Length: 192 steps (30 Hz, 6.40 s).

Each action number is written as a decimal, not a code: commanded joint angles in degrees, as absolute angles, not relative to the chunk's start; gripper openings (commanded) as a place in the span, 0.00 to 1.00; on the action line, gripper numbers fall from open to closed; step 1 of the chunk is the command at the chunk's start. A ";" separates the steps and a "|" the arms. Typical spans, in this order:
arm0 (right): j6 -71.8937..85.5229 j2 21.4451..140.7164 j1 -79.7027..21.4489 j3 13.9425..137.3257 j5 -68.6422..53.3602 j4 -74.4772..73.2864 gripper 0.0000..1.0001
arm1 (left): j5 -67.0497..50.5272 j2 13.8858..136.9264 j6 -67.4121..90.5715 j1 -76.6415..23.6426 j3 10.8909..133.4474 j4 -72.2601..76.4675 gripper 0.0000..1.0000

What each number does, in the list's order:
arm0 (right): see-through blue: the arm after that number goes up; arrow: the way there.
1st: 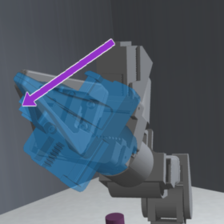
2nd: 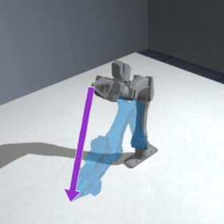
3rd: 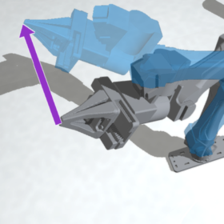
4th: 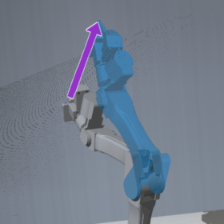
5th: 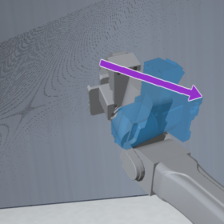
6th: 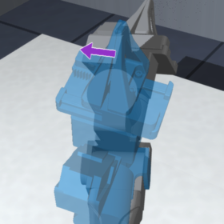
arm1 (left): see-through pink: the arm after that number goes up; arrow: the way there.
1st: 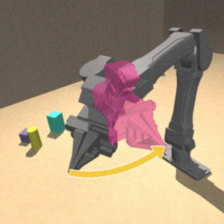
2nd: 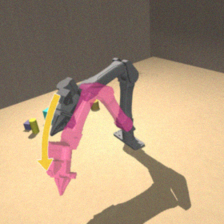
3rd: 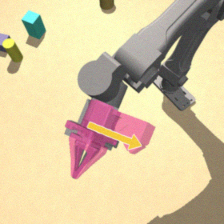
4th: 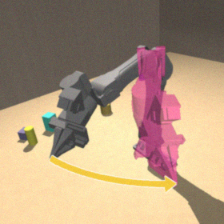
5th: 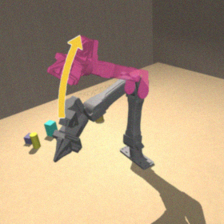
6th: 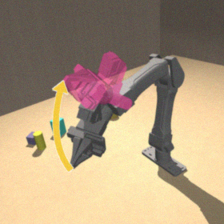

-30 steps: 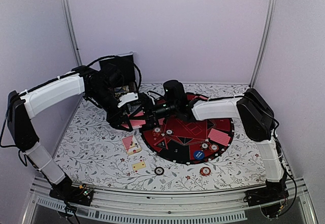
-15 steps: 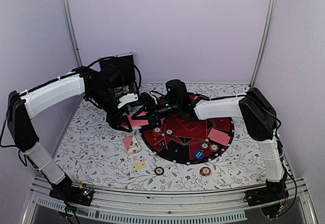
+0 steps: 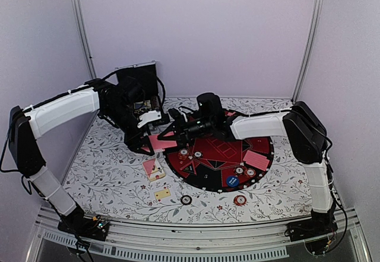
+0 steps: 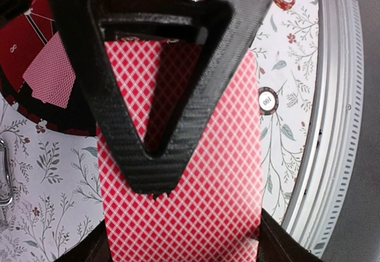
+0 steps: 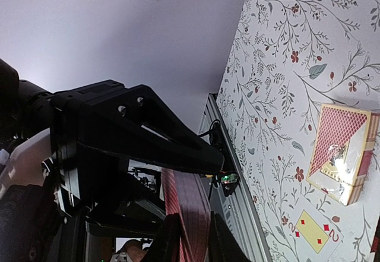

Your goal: Distribute texas hold em gaming equipment

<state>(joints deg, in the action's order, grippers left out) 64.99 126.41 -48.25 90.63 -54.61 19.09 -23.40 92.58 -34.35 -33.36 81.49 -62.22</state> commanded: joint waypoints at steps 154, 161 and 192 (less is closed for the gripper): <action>23.61 128.55 -34.78 99.40 -13.15 -29.01 0.75 | -26.45 90.02 -35.73 -30.68 78.85 -62.70 0.00; 28.32 129.73 -32.88 96.94 -21.05 -23.65 0.74 | -26.44 89.67 -35.72 -30.67 78.71 -62.76 0.00; 38.11 120.74 -32.10 89.45 -33.91 -9.82 0.81 | -26.35 90.08 -35.74 -30.61 79.25 -62.83 0.00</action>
